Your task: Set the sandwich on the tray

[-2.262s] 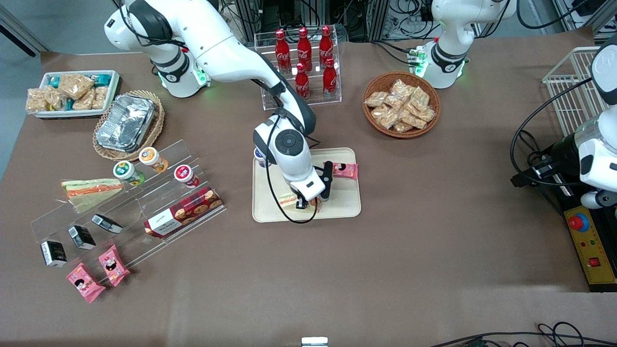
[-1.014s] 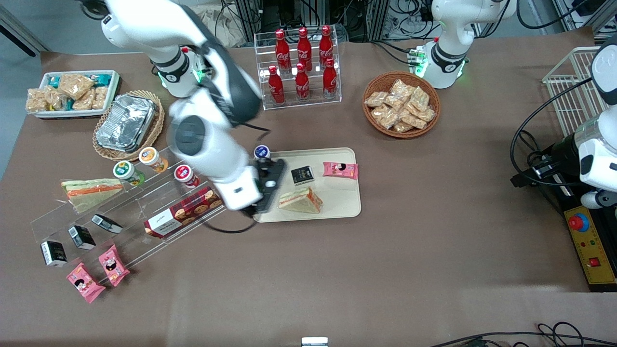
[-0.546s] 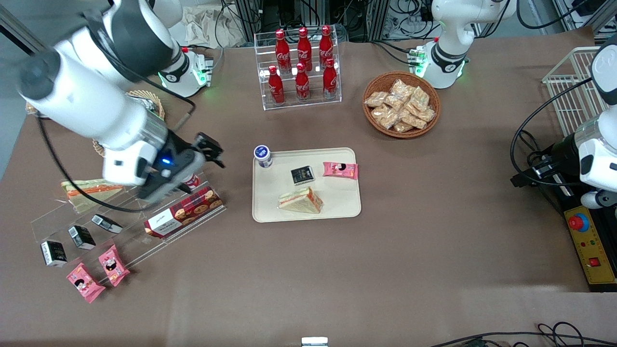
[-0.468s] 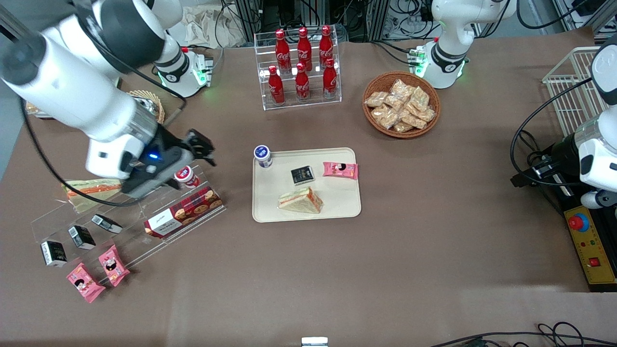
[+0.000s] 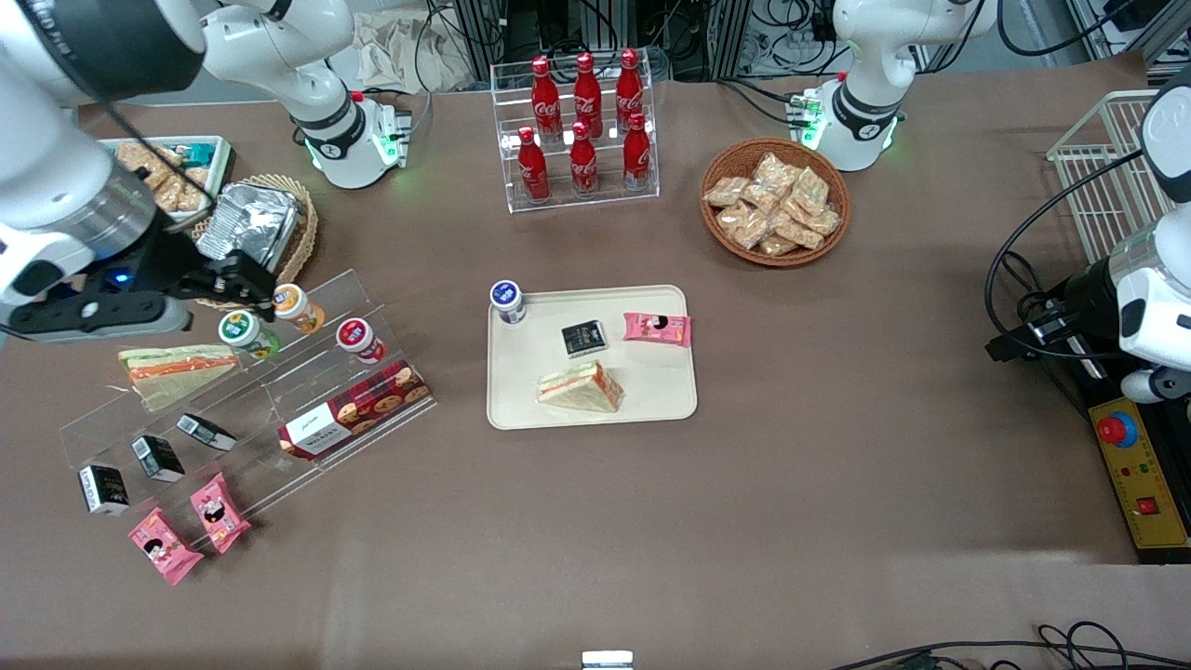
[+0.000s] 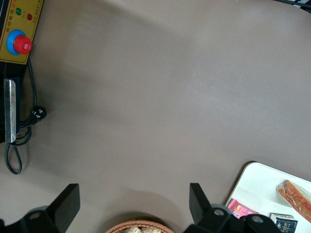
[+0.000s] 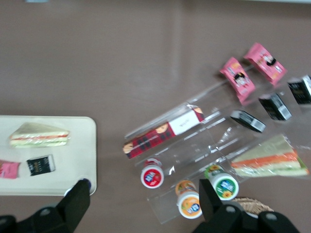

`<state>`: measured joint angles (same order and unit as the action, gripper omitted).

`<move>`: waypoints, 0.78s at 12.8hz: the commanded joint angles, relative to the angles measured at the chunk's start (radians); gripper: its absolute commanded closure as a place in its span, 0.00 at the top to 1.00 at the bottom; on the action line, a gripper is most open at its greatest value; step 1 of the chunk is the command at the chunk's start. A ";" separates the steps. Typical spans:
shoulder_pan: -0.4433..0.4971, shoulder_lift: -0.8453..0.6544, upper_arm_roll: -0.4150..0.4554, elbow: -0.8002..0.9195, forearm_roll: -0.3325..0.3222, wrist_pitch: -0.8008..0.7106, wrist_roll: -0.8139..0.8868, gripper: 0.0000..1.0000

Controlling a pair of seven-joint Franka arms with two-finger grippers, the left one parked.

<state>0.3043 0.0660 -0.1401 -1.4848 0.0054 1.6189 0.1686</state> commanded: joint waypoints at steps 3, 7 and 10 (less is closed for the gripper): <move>-0.127 -0.015 0.011 -0.052 -0.041 0.003 0.045 1.00; -0.186 0.011 0.011 -0.043 -0.036 0.062 -0.076 1.00; -0.238 0.020 0.017 -0.042 -0.010 0.107 -0.196 1.00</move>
<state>0.1126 0.0837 -0.1397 -1.5232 -0.0164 1.6950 0.0206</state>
